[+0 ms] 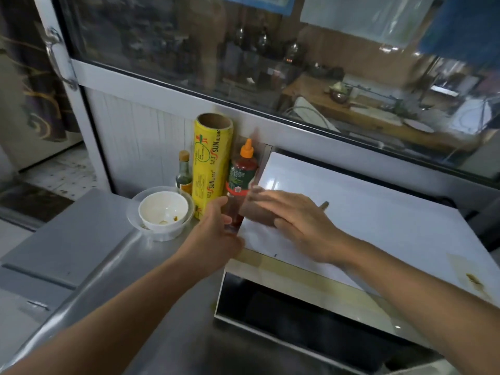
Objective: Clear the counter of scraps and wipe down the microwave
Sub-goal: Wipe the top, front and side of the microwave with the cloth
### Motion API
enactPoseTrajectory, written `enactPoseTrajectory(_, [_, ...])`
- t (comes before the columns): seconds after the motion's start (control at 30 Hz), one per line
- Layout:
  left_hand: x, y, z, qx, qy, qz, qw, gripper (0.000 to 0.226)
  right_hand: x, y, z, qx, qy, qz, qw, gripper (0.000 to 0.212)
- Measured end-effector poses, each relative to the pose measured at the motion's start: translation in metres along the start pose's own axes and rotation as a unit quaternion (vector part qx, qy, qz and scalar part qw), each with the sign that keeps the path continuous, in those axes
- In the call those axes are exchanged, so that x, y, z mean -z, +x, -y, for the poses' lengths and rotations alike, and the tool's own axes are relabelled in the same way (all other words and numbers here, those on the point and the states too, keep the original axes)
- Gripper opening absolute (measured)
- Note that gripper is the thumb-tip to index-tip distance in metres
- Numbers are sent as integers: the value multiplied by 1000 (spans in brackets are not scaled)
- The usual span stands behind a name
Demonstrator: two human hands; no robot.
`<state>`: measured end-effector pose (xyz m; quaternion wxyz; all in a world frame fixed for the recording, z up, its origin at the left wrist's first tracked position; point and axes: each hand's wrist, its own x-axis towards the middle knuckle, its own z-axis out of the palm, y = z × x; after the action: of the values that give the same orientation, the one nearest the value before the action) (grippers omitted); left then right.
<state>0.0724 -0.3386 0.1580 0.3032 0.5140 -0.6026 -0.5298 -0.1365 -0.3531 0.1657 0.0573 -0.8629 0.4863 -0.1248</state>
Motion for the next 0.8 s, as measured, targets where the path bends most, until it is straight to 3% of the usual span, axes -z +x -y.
enactPoseTrajectory(0.13, [-3,3,0,-4,33,6,999,72,9,-51,-2,27,-12,40,999,46])
enactPoseTrajectory(0.3, [-7,5,0,4,57,-3,998,65,20,-8,-80,-95,-64,0,993,52])
enactPoseTrajectory(0.43, [-13,0,-11,-9,176,-50,983,60,19,14,-101,-167,-78,-28,982,48])
enactPoseTrajectory(0.57, [-26,-7,-25,-60,298,-120,945,59,14,-33,-57,-75,-18,-8,997,51])
enactPoseTrajectory(0.7, [-64,-6,-37,-119,338,-102,928,54,22,-118,-24,39,9,-1,999,51])
enactPoseTrajectory(0.8, [-92,-2,-40,-158,391,-97,902,49,35,-124,-59,13,16,18,1000,51])
